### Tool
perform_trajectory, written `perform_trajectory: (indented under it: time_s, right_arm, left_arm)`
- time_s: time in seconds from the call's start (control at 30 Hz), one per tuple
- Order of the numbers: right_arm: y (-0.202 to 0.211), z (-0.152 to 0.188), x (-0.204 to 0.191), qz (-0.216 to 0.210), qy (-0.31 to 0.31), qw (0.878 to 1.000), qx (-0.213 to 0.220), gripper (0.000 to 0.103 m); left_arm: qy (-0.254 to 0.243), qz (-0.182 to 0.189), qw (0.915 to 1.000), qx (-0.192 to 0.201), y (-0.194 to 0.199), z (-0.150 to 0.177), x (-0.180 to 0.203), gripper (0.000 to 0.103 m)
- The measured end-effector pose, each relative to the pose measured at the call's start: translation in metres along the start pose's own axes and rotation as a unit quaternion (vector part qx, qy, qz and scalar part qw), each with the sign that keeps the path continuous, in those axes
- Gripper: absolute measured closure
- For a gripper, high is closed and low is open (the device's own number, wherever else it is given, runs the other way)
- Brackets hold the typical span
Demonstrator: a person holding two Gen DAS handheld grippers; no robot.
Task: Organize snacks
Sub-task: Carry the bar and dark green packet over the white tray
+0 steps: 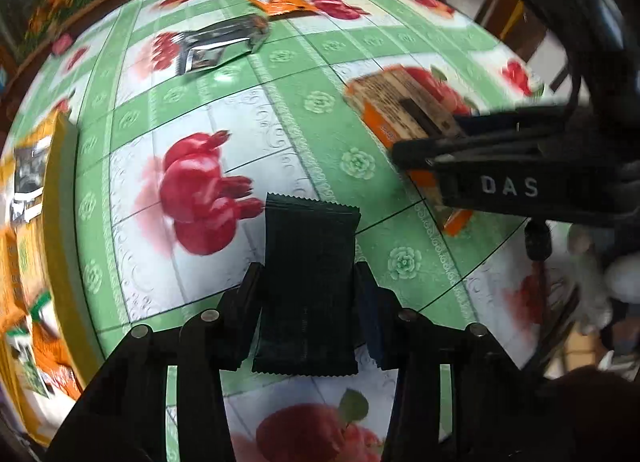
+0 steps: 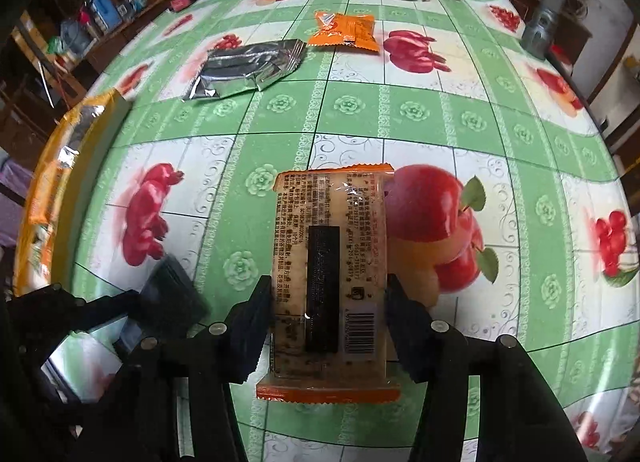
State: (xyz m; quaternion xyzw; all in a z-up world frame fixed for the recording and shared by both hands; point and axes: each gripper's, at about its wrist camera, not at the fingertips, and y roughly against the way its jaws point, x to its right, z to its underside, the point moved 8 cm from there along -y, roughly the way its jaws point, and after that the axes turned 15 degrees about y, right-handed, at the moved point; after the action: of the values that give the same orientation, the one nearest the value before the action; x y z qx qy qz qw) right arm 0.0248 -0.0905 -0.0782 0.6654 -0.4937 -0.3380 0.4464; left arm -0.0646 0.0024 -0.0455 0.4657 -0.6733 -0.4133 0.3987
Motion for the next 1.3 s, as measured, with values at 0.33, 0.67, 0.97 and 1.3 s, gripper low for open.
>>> perform_trajectory:
  time_s: [0.33, 0.67, 0.97, 1.3]
  right_arm:
    - [0.013, -0.002, -0.01, -0.045, -0.03, 0.998, 0.025, 0.048]
    - [0.027, -0.039, -0.075, -0.105, 0.001, 0.993, 0.049, 0.049]
    - [0.03, -0.081, -0.165, -0.158, 0.049, 0.985, 0.053, 0.049]
    - [0.011, -0.104, -0.266, -0.199, 0.105, 0.974, 0.032, 0.049]
  left_arm:
    - [0.086, 0.027, 0.9946, 0.051, 0.061, -0.008, -0.053, 0.06]
    - [0.18, 0.0, 0.9796, 0.089, 0.103, 0.003, -0.146, 0.06]
    - [0.231, -0.021, 0.9681, 0.095, 0.11, 0.015, -0.215, 0.06]
    - [0.243, -0.005, 0.9678, 0.064, 0.092, 0.026, -0.246, 0.06]
